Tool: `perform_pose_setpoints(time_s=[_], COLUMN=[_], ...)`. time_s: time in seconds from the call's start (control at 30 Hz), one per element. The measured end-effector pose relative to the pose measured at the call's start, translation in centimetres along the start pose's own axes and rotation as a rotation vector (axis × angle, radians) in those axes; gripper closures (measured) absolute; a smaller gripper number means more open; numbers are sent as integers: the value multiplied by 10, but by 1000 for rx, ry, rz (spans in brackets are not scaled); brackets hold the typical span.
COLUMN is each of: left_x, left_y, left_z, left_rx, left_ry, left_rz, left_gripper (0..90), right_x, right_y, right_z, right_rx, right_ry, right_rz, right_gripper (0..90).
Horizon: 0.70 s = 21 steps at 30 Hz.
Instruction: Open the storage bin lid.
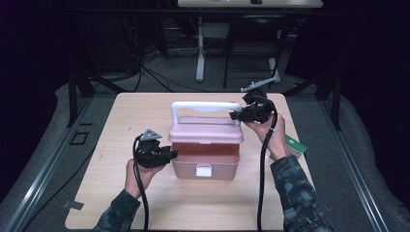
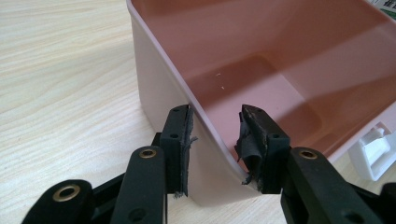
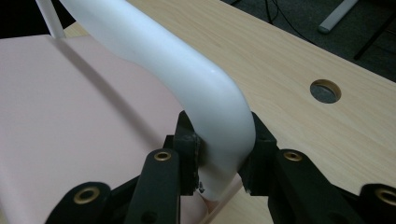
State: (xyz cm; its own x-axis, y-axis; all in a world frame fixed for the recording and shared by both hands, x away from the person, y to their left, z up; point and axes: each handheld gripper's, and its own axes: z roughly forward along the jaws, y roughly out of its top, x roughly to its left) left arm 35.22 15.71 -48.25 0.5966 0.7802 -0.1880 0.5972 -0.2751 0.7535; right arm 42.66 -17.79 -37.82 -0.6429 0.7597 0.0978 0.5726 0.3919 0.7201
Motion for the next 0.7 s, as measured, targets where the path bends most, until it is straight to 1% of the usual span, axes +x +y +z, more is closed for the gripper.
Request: perform_pose_setpoints(time_s=[0.23, 0.5, 0.57, 0.7], left_x=[-1, -2, -2, -3], left_y=[0, -1, -1, -1], left_z=[0, 0, 0, 0], left_rx=[-5, -7, -6, -10], left_ry=[11, 18, 17, 23], left_rz=[1, 4, 4, 6], left_gripper=[639, 640, 640, 639], right_x=[-2, -7, -8, -10], right_y=[3, 12, 14, 18], right_z=[0, 0, 1, 1], right_rx=[-3, -3, -4, -1], right_ry=[3, -2, -4, -5], right_rz=[7, 9, 2, 11], right_gripper=[709, 699, 698, 694])
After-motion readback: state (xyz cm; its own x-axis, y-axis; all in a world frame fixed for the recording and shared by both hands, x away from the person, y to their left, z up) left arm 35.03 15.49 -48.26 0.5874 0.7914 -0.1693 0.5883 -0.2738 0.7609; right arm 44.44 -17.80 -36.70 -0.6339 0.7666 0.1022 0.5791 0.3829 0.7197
